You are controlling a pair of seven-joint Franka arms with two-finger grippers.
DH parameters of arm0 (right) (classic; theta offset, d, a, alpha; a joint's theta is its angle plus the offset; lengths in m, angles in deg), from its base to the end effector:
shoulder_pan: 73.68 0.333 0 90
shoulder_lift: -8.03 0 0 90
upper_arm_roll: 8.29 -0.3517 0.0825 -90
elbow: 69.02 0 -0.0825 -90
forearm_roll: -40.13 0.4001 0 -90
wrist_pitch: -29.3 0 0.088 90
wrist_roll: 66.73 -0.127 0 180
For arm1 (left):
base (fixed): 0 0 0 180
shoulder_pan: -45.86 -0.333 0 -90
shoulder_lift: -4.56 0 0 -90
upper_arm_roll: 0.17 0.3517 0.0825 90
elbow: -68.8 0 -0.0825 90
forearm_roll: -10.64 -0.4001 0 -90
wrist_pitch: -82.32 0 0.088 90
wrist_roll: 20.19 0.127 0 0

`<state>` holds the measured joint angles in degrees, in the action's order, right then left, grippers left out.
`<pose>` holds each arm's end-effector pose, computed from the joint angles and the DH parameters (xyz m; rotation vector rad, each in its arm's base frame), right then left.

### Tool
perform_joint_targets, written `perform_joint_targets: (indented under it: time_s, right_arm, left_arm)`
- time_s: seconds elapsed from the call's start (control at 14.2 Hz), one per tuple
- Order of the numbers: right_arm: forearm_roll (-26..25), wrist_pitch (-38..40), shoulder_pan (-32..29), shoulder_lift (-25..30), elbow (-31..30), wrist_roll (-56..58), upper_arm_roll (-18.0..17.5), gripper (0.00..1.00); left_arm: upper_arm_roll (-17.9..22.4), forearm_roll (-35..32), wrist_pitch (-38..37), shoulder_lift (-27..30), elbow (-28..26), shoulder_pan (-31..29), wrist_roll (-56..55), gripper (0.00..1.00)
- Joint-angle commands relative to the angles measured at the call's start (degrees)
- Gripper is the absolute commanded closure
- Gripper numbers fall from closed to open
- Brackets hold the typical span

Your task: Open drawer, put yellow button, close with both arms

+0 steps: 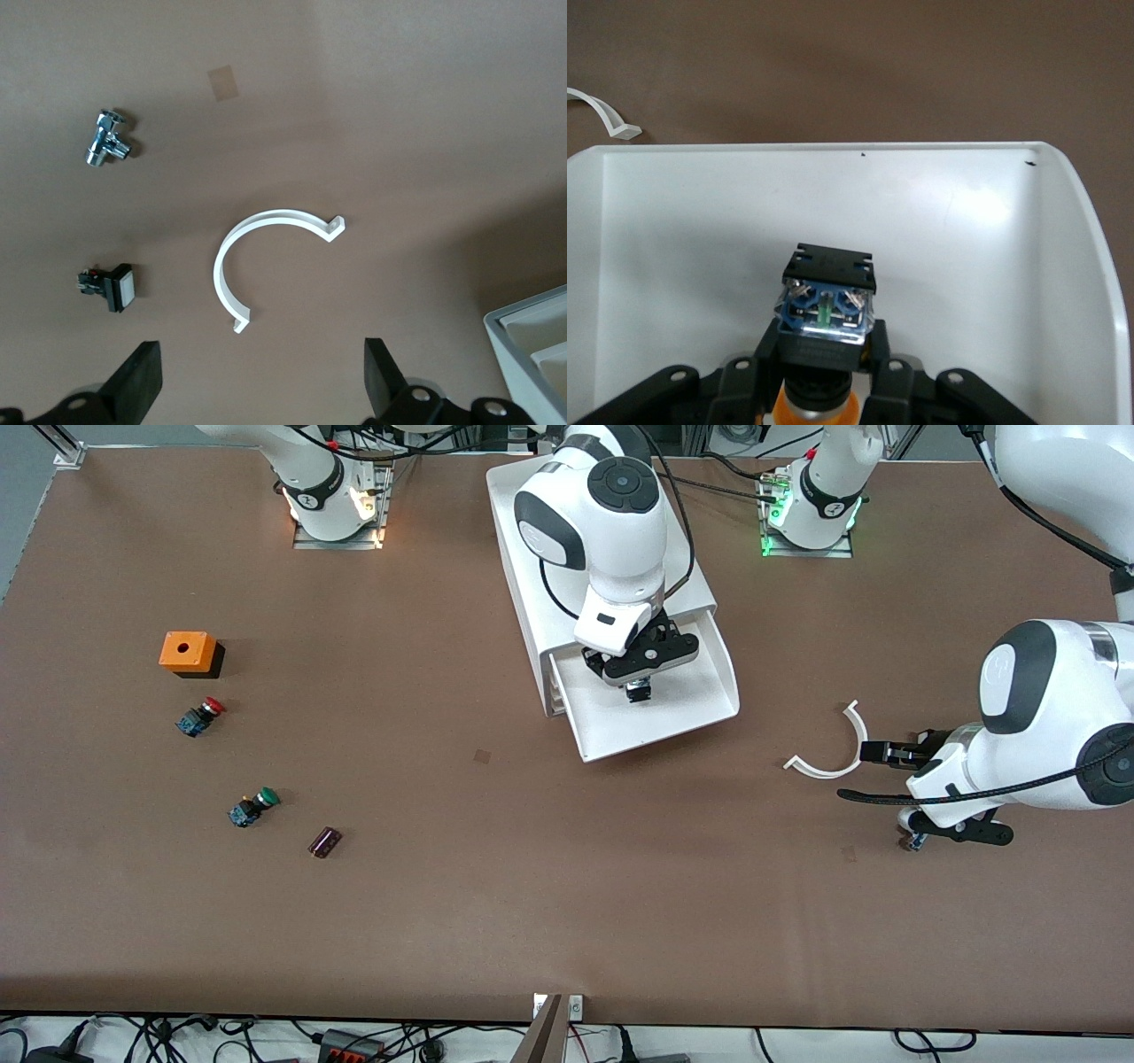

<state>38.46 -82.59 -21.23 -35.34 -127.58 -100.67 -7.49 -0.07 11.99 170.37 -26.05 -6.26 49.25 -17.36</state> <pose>0.5068 0.6429 0.4202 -3.0025 -0.4880 -0.2331 0.7017 -0.0436 0.4174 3.0793 -0.1604 -0.4780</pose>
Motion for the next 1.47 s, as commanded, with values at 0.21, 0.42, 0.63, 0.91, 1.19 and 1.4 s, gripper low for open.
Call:
perform_joint_targets:
  time_s: [0.21, 0.42, 0.63, 0.91, 1.19, 1.4]
  right_arm:
    - [-0.44, -0.7, 0.2, -1.89, 2.05, -1.3, -0.01, 0.92]
    - [-0.44, -0.7, 0.2, -1.98, 2.05, -1.3, -0.01, 0.84]
    - [-0.35, -1.31, -0.16, -1.89, 2.22, -1.65, 0.25, 0.0]
    - [-0.35, -0.7, 0.02, -1.37, 3.01, -4.99, 0.43, 0.0]
    - [-0.44, 4.12, -1.82, -0.49, 7.39, -4.99, 0.87, 0.0]
    - [-0.79, 10.26, -5.85, 1.7, 8.73, -4.21, 0.87, 0.0]
  left_arm:
    - [-0.27, 2.52, -0.51, -0.85, 1.49, 0.04, -5.2, 0.0]
    - [-0.45, 2.52, -0.51, -0.85, 1.49, 0.12, -6.07, 0.0]
    - [-0.45, 2.52, -0.51, -0.77, 1.49, 0.12, -6.78, 0.0]
    - [-0.54, 2.52, -0.51, -0.85, 1.49, 0.12, -6.78, 0.0]
    - [-0.45, 2.34, 3.25, -0.24, 1.67, 4.24, -13.7, 0.0]
    - [-0.88, 2.69, 7.73, 0.38, 1.32, 7.67, -21.71, 0.0]
